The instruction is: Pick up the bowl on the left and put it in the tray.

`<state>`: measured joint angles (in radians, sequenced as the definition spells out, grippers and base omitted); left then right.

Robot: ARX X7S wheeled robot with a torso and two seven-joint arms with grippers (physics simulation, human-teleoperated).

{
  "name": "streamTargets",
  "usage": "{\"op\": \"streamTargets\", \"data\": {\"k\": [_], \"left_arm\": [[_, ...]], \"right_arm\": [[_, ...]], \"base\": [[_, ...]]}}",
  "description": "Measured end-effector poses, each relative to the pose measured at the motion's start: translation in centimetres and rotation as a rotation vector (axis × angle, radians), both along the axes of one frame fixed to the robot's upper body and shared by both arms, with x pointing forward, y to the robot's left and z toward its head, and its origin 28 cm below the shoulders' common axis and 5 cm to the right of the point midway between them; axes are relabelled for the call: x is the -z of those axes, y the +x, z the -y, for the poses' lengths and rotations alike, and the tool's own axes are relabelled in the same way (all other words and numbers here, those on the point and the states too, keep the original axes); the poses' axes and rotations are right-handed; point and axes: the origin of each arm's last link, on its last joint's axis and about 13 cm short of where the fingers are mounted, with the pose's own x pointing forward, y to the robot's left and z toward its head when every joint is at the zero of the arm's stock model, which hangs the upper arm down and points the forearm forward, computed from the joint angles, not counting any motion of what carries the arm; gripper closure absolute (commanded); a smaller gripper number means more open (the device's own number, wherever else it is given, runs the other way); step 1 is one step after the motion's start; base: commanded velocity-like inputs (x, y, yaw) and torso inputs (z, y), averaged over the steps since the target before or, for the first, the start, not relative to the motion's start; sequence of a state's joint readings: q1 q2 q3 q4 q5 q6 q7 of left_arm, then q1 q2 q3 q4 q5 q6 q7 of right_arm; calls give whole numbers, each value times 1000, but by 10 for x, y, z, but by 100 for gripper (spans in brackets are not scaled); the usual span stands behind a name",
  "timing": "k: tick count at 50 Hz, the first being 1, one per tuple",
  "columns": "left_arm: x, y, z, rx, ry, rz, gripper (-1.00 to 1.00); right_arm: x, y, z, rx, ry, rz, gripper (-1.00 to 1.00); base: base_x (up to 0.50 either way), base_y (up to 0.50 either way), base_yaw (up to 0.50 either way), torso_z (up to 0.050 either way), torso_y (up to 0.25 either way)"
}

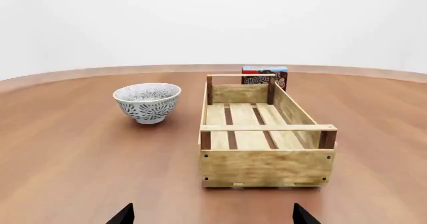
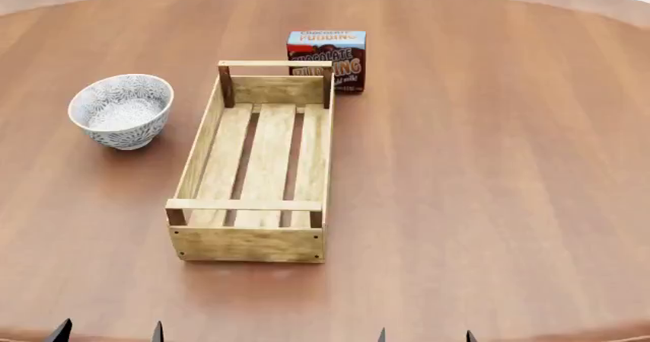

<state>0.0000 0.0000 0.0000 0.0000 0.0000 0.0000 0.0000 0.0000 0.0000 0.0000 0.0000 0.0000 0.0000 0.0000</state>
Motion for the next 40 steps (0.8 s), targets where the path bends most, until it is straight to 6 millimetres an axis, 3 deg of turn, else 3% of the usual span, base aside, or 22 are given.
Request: {"op": "streamTargets", "data": {"k": [30, 40], "left_arm": [[0, 0, 0, -4, 1, 7, -100], [-1, 0, 0, -7, -4, 10, -100]], "right_arm": [[-1, -1, 0, -3, 15, 15, -100], [-3, -1, 1, -1, 12, 34, -100]], "base": [[0, 0, 0, 0, 0], [2, 434, 0, 0, 0]]}}
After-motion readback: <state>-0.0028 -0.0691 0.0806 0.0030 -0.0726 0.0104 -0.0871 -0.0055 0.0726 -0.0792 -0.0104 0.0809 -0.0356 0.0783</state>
